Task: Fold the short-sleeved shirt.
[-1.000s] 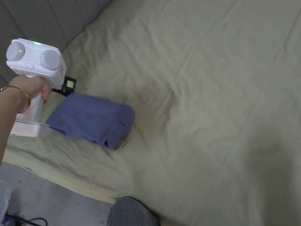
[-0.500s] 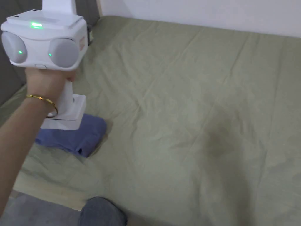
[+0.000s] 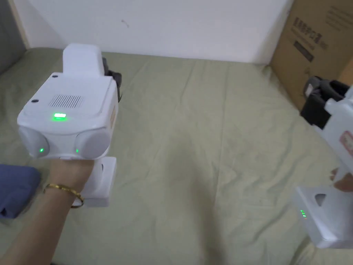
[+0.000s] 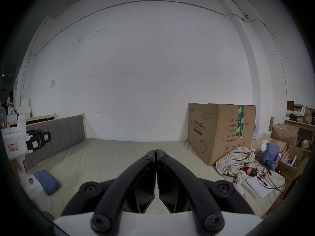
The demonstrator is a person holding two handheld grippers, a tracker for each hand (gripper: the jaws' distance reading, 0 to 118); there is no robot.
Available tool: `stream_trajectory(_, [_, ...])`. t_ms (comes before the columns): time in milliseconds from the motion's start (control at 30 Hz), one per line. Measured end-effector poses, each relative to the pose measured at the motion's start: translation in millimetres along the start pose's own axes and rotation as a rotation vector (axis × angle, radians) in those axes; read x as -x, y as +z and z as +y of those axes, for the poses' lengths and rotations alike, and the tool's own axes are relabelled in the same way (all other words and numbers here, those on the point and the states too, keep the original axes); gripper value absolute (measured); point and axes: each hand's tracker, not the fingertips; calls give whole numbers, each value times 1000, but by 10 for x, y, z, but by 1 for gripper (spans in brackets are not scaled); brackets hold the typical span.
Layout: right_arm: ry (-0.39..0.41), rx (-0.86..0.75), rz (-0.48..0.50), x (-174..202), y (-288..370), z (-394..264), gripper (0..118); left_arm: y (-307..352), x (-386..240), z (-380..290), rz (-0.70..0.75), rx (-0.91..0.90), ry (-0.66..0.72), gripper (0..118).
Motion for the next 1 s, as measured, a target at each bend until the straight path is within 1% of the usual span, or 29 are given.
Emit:
stream_trajectory(67, [17,5,-14,24,24,-67,0,39,-70,-108,-13,14,-8,0])
stream_trajectory(167, [21,34,-15,94,46,-207,0,123,-152,-264,-52,39,-8,0])
stream_trajectory(300, [13,71,-17,136,70,-419,0,201,-211,-461,-64,73,-13,0])
stream_trajectory(333, [11,80,-17,80,70,-483,0,219,-215,-509,-67,77,-16,0])
stream_trajectory(433, [3,110,-17,119,74,-610,0,266,-237,-634,-71,108,-24,0])
stream_trajectory(500, [-1,125,-13,78,85,-706,0,280,-237,-708,-65,123,-30,0])
stream_trajectory(733, [3,172,0,133,161,-922,0,346,-231,-828,-60,158,-37,0])
stream_trajectory(1000, [0,182,-5,111,192,-958,0,402,-234,-906,-59,175,-46,0])
